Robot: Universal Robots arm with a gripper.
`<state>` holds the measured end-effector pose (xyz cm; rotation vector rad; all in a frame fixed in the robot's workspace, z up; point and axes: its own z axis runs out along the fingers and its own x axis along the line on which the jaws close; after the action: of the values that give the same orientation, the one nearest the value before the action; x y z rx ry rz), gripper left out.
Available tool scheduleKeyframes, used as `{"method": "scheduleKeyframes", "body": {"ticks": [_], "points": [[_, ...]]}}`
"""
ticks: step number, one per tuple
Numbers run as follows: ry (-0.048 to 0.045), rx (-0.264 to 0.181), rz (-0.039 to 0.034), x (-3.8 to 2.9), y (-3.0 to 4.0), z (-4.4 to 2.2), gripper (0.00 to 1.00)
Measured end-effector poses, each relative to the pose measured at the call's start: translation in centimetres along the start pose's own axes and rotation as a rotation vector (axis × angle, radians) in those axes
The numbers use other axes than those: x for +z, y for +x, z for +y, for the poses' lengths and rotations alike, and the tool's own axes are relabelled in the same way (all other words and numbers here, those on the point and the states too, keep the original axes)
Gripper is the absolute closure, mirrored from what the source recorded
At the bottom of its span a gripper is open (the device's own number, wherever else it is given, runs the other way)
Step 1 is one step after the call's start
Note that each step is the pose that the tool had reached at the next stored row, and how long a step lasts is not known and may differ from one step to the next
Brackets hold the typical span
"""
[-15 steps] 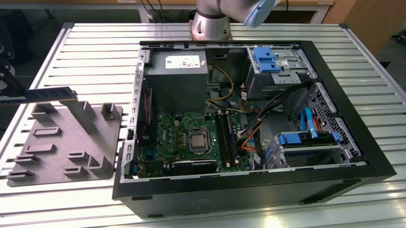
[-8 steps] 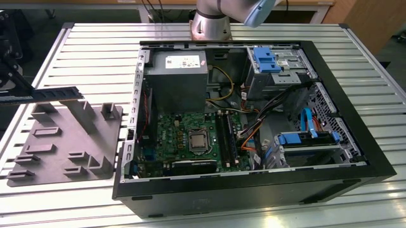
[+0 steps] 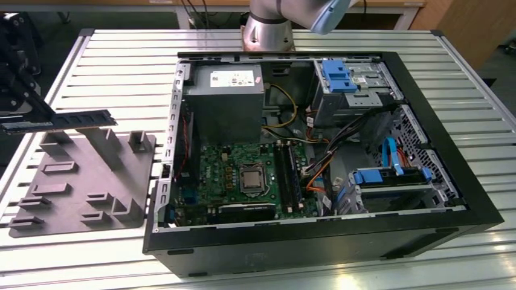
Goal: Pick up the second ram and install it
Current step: 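Pick up the second ram and move it above second insertion slot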
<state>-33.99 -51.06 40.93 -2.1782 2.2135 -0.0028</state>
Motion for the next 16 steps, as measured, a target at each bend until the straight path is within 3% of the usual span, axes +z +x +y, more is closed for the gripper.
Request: {"method": "scheduleKeyframes", "body": {"ticks": [16], "points": [[0.0001,0.0,0.0,0.06,-0.03,-2.24,0.88]]}}
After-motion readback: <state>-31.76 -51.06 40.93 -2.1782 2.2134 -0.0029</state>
